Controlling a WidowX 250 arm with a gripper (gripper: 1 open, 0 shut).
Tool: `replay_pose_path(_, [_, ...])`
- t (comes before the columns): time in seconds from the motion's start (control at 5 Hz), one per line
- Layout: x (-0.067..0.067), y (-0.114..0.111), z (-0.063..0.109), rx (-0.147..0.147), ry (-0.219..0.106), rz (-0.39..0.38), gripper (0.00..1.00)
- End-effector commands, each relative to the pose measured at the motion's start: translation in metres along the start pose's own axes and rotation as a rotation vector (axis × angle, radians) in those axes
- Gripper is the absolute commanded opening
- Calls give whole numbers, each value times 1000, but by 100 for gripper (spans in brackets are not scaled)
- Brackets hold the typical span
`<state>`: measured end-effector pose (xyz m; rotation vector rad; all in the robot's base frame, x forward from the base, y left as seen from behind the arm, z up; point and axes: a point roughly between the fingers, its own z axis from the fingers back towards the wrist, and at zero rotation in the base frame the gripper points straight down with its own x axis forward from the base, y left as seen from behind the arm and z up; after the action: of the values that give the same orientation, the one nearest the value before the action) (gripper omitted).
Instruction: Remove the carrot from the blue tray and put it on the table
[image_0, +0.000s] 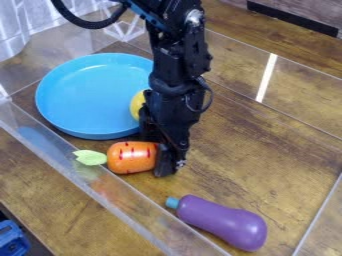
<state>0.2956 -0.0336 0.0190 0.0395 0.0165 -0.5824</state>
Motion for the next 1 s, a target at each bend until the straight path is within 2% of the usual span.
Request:
replay_pose_path(0.0, [8,-1,8,10,-36,22,0])
replay_pose_path(0.2, [8,2,8,8,-46,61,0])
replay_pose_path(0.8, [0,20,36,4,-83,-36,0])
